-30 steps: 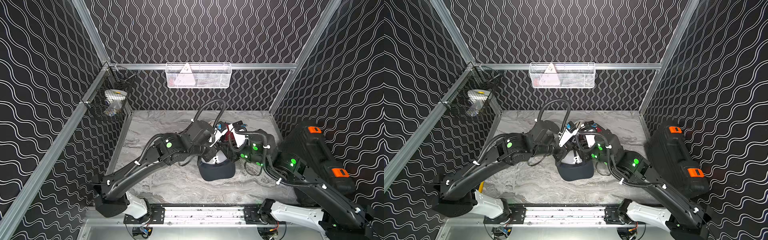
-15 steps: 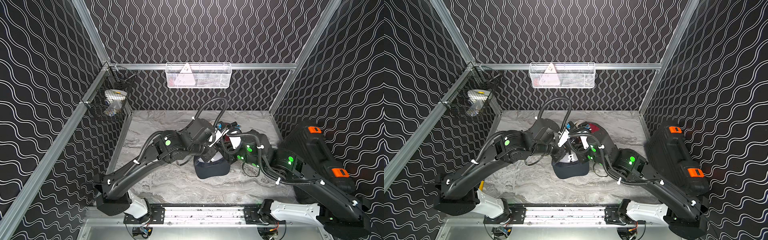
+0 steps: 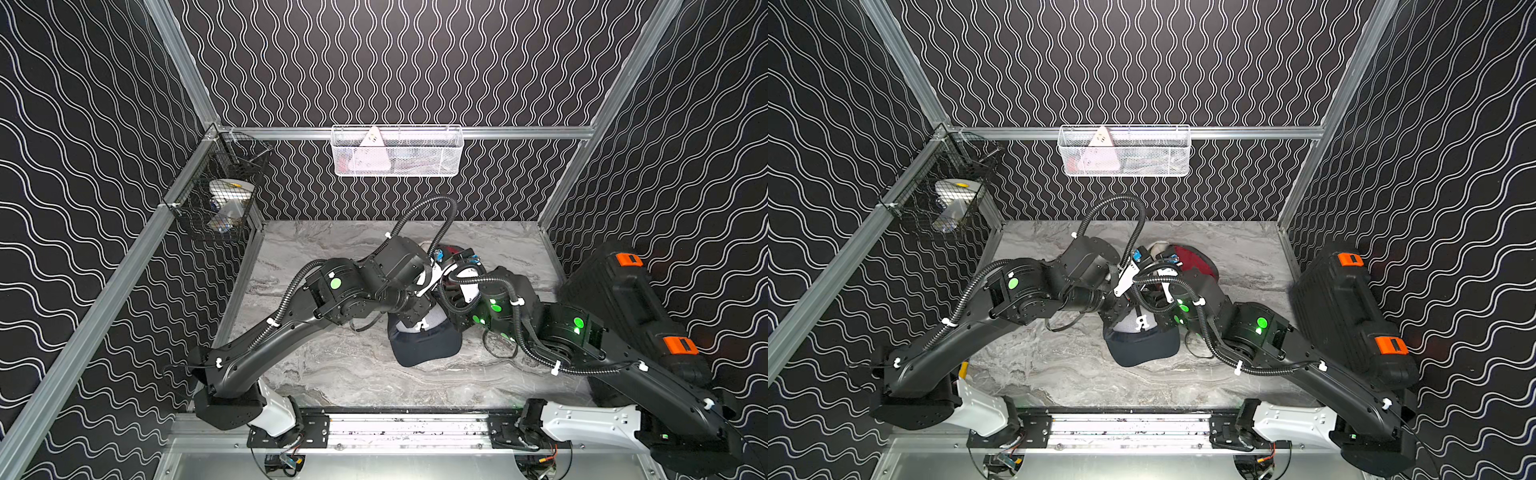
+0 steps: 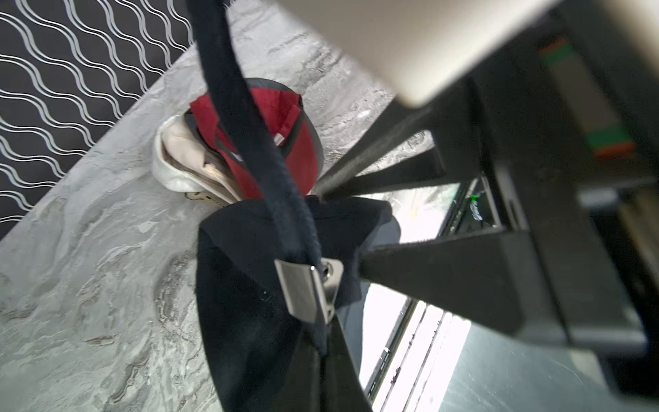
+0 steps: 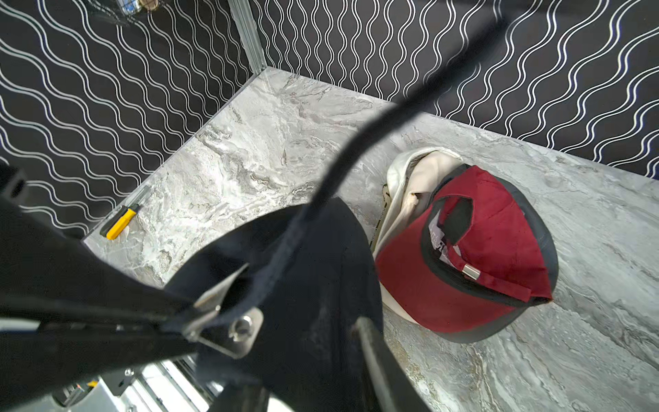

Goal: Open the adjustable buckle of the baseball cap
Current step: Pull the adjustable strap on the baseball cap.

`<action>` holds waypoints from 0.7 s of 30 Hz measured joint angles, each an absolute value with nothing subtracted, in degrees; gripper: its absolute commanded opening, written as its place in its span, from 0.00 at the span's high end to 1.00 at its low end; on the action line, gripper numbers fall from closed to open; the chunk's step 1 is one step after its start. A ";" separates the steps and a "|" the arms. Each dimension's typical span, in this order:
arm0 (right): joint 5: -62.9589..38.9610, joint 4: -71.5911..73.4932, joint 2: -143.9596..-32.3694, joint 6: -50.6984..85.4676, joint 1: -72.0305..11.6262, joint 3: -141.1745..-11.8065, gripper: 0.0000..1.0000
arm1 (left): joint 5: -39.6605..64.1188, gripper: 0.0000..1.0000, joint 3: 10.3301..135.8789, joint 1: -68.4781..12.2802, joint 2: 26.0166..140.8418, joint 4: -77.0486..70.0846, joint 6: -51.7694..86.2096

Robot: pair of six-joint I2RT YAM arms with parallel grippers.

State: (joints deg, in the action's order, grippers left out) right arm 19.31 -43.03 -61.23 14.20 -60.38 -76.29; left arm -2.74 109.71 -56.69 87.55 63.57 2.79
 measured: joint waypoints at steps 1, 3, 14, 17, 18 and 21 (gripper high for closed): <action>19.31 -42.85 -60.90 13.93 -60.38 -75.85 0.59 | -2.35 1.00 109.93 -56.69 87.70 63.90 2.74; 19.14 -42.59 -60.36 13.87 -60.40 -75.18 0.59 | -1.54 1.00 110.28 -56.69 88.01 64.36 2.61; 16.47 -34.13 -49.39 12.82 -61.14 -63.79 0.58 | 0.97 1.00 110.89 -56.38 88.71 63.26 1.85; 14.26 -32.40 -46.72 12.16 -61.39 -61.71 0.10 | 0.84 1.00 111.57 -56.23 89.01 62.59 1.96; 13.93 -32.32 -47.09 11.57 -61.36 -62.46 0.04 | 0.84 1.00 111.87 -56.21 89.12 62.54 1.96; 11.70 -33.26 -50.24 9.72 -61.39 -66.74 0.02 | 1.10 1.00 112.77 -56.21 89.69 62.57 1.96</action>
State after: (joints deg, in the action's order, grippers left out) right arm 11.70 -33.26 -50.24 9.72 -61.39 -66.74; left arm 1.10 112.77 -56.21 89.69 62.57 1.96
